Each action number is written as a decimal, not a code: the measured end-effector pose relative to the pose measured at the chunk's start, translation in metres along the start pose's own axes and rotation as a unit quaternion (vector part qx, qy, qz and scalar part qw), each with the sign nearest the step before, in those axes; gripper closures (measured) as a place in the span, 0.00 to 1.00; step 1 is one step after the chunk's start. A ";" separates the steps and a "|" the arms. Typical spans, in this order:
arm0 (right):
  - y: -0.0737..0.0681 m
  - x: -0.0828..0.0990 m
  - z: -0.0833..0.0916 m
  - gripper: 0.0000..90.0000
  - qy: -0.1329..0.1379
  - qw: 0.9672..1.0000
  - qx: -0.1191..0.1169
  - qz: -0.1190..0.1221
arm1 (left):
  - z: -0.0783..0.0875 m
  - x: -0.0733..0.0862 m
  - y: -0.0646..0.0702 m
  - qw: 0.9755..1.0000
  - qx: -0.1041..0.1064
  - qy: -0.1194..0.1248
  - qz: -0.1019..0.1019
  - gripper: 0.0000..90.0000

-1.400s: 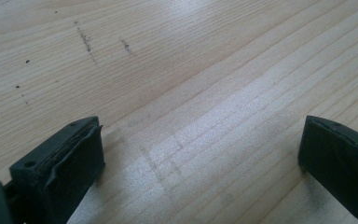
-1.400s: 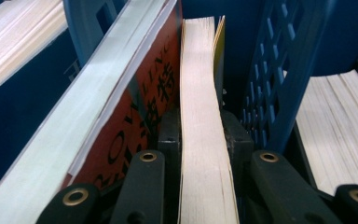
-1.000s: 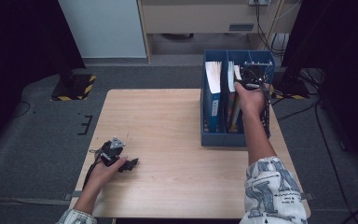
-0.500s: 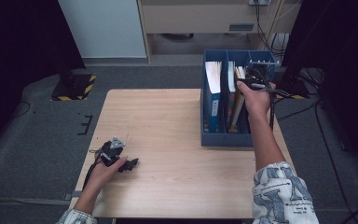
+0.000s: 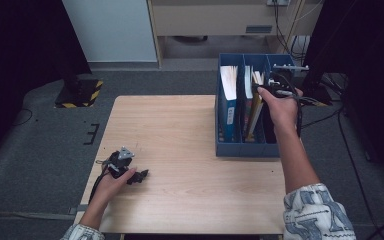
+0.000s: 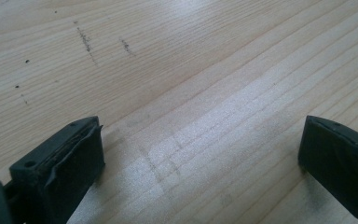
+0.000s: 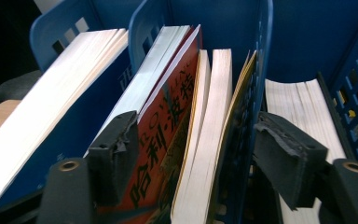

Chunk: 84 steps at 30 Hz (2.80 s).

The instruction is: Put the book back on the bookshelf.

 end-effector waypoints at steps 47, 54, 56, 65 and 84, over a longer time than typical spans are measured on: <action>-0.007 0.045 0.069 0.07 0.015 0.996 -0.067 0.063 | 0.000 0.000 0.001 1.000 0.000 0.002 0.000 0.00; 0.001 0.061 0.074 0.07 0.019 0.996 -0.067 0.060 | 0.000 0.000 0.001 1.000 -0.001 0.002 0.000 0.00; 0.004 0.066 0.074 0.07 0.019 0.996 -0.062 0.063 | 0.000 0.000 0.001 1.000 0.000 0.002 -0.001 0.00; 0.007 0.087 0.073 0.07 0.014 0.996 -0.062 0.066 | 0.000 0.000 0.001 1.000 -0.001 0.002 0.000 0.00; 0.002 0.124 0.069 0.07 -0.005 0.995 -0.069 0.068 | 0.000 0.000 0.001 1.000 0.000 0.005 -0.002 0.00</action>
Point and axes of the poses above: each handheld gripper's, and its own axes: z roughly backward along the jaws, x roughly out of its underside, y roughly to its right, the point moved 7 cm from there along -z, roughly forward along the jaws, and after that the axes turned 15 degrees about -z, right-handed, at the moved point
